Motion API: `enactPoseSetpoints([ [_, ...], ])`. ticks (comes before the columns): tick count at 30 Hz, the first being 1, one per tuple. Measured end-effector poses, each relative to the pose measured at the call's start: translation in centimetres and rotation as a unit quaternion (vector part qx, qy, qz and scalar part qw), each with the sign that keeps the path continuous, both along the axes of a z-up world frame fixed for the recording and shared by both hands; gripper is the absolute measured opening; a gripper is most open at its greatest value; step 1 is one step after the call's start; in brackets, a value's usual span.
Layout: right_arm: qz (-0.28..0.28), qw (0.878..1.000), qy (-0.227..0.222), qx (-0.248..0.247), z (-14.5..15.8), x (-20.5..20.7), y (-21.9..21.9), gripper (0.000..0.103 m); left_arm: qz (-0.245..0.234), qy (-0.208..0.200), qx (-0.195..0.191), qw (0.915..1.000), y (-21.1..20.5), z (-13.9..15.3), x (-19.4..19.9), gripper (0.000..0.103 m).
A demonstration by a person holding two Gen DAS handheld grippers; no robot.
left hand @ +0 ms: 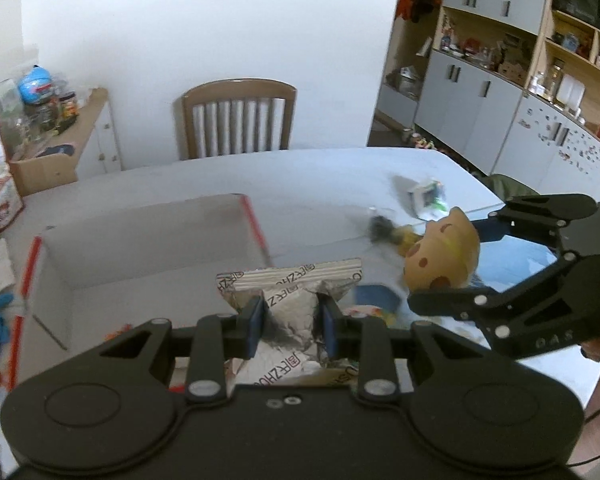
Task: Organize objects
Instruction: 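Carry the foil packet with the left gripper while the right gripper carries the bread plush over the box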
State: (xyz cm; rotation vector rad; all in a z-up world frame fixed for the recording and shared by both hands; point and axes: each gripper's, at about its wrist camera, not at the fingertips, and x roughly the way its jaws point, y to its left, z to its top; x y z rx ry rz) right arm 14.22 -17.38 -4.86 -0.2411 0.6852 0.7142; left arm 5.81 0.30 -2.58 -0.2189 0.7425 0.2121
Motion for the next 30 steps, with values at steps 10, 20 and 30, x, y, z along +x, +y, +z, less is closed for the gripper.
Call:
enactPoseSetpoints([
  [10, 0.025, 1.000, -0.010, -0.011, 0.6, 1.4, 8.7, 0.075, 0.034, 0.012, 0.015, 0.9992, 8.0, -0.4, -0.2, 0.029],
  [20, 0.037, 0.999, 0.014, -0.037, -1.4, 4.6, 16.1, 0.075, 0.057, 0.060, 0.017, 0.9964, 14.2, -3.6, 1.7, 0.029],
  [30, 0.043, 0.994, 0.035, -0.099, -6.0, 7.6, 21.5, 0.075, 0.031, 0.108, 0.036, 0.9930, 15.9, -7.2, 5.0, 0.029],
])
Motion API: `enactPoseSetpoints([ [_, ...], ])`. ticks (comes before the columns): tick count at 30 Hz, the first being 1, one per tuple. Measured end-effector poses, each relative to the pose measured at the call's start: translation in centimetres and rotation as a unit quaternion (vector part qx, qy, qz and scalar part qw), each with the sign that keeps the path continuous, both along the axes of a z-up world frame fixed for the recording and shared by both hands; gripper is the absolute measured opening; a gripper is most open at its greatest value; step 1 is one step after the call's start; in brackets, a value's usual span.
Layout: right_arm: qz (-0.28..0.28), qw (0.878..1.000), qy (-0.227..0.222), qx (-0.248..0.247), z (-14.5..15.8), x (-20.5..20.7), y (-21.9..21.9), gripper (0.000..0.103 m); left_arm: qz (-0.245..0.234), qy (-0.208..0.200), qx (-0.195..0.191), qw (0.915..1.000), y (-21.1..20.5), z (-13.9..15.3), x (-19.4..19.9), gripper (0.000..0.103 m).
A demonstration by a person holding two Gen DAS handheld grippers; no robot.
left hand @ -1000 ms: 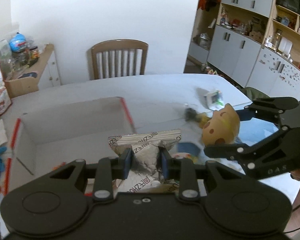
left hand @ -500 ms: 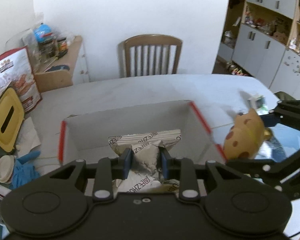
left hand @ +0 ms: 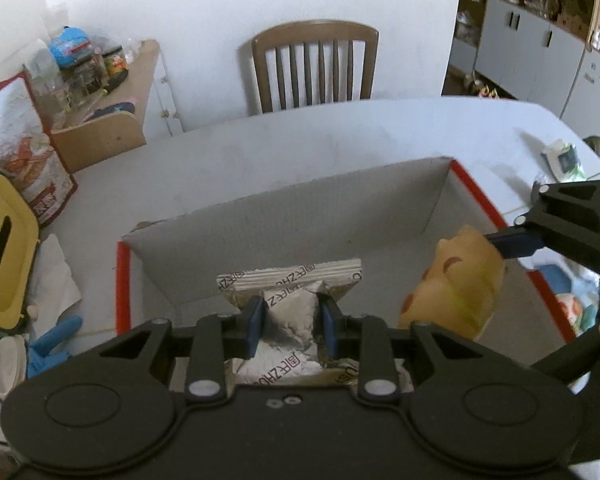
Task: Organize objects
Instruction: 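Carry the foil packet with the left gripper while the right gripper carries the bread plush over the box, then open the left gripper to drop the foil packet while the right gripper drops the bread plush into the box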
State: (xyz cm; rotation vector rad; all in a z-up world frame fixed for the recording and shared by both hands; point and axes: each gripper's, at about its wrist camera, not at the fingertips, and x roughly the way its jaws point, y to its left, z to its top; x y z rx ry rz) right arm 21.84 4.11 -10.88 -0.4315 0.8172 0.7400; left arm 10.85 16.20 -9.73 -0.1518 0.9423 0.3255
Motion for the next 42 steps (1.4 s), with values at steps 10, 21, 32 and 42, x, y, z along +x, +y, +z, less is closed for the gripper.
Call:
enactPoseSetpoints([
  [10, -0.016, 0.998, 0.053, -0.042, -3.7, 2.7, 2.2, 0.075, -0.009, 0.056, -0.015, 0.9983, 1.1, -3.1, 2.7, 0.029],
  [21, -0.013, 0.995, 0.077, -0.067, -5.5, 3.0, 2.7, 0.076, -0.020, 0.098, -0.032, 0.9945, 1.1, -4.4, 4.0, 0.029],
  [32, -0.016, 0.995, 0.066, -0.068, -5.0, 2.8, 2.7, 0.076, -0.014, 0.088, -0.044, 0.9951, 1.0, -4.0, 3.9, 0.035],
  [42, -0.018, 0.998, 0.053, -0.040, -3.4, 2.2, 1.5, 0.084, -0.003, 0.068, -0.042, 0.9968, 0.7, -3.0, 2.7, 0.045],
])
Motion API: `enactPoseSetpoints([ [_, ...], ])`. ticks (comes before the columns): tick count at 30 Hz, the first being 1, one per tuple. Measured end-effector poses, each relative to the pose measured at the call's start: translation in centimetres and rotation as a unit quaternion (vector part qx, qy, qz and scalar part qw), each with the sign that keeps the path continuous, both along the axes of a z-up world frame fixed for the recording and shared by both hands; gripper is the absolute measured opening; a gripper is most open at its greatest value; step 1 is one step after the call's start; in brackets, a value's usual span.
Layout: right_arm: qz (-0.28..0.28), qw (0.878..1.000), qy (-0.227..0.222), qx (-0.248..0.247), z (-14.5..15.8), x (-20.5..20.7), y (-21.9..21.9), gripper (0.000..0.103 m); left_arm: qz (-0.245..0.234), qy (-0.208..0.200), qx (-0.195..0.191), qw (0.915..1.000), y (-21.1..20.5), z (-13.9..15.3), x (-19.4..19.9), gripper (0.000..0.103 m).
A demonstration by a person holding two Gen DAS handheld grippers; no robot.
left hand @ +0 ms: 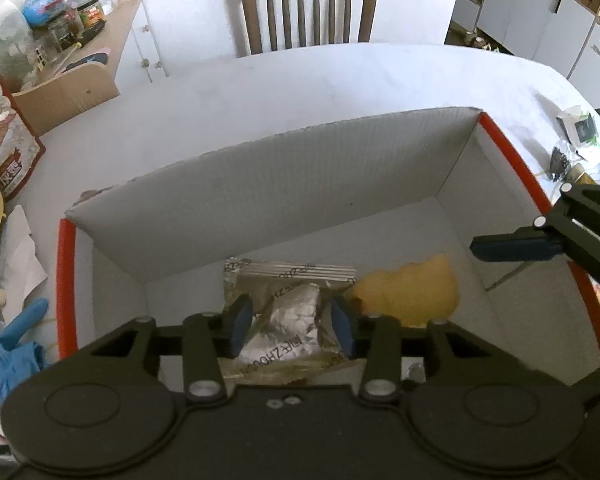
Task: Organize objects
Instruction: 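Open the left gripper to drop the foil packet while the right gripper drops the bread plush into the box, then move both grippers back from the box to the items on the table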
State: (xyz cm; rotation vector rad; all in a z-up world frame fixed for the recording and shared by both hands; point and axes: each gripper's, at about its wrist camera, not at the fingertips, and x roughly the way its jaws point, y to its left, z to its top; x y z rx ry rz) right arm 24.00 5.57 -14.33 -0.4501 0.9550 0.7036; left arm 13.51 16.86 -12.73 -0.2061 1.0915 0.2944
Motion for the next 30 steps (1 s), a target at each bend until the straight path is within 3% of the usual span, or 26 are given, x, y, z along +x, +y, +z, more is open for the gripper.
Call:
enactPoseSetpoints([
  [4, -0.009, 1.000, -0.004, 0.022, 1.2, -0.4, -1.3, 0.084, 0.006, -0.015, 0.005, 0.9999, -0.3, 0.9, -0.7, 0.057],
  [17, -0.049, 0.993, -0.022, 0.107, 6.1, -3.3, -7.8, 0.084, 0.000, -0.076, 0.031, 0.9966, -3.0, 5.4, -3.4, 0.075],
  [30, -0.060, 0.984, -0.040, 0.166, 8.9, -7.1, -14.0, 0.089, -0.015, -0.138, 0.052, 0.9890, -9.1, 9.7, -5.5, 0.098],
])
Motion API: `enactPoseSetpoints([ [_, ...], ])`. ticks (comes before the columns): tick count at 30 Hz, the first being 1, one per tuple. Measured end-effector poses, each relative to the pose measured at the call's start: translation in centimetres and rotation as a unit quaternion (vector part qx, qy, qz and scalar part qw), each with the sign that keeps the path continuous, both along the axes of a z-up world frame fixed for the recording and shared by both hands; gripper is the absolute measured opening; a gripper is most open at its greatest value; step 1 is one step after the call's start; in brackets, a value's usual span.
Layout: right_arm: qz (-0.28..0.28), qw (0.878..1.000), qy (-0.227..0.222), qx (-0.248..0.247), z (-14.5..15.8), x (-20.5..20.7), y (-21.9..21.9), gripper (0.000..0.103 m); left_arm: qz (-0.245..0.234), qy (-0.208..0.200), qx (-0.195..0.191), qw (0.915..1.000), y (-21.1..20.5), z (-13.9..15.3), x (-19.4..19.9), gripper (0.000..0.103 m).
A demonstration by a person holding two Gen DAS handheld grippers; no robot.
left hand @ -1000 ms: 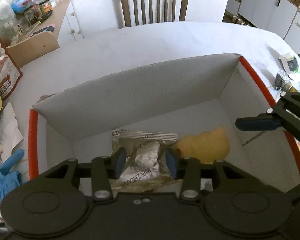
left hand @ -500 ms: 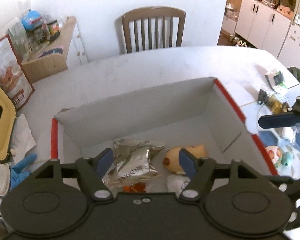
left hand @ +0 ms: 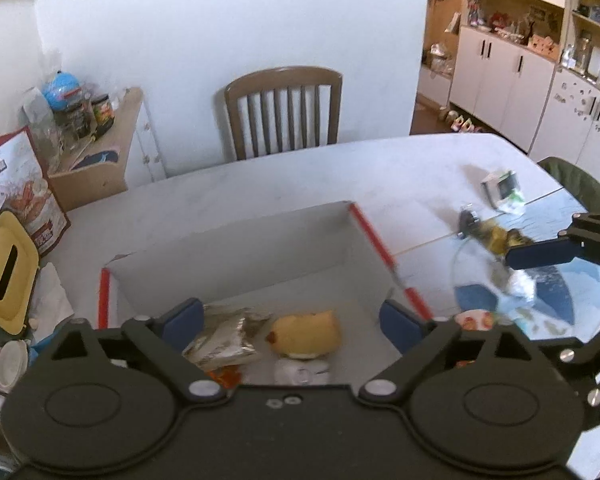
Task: Organize objects
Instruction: 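Move both grippers back from the box to the items on the table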
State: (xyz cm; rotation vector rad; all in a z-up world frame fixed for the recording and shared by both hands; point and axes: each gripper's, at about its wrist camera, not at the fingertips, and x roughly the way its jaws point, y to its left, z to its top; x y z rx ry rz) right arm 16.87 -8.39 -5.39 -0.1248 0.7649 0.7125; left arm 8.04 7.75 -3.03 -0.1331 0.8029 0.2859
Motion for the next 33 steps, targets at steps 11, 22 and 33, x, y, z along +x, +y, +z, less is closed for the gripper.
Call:
enactPoseSetpoints([
  [11, -0.021, 1.000, 0.003, -0.015, -0.7, -1.7, -7.2, 0.094, -0.004, 0.000, -0.024, 0.9997, -5.8, -0.4, 1.4, 0.103],
  [22, -0.050, 0.997, 0.037, -0.050, -3.9, -0.5, -14.2, 0.096, -0.022, 0.017, -0.024, 0.9993, -12.3, -1.8, 4.9, 0.103],
  [33, -0.061, 0.994, 0.058, -0.063, -6.3, 2.2, -19.8, 0.096, -0.017, 0.039, -0.026, 0.9987, -17.4, -4.4, 8.6, 0.103],
])
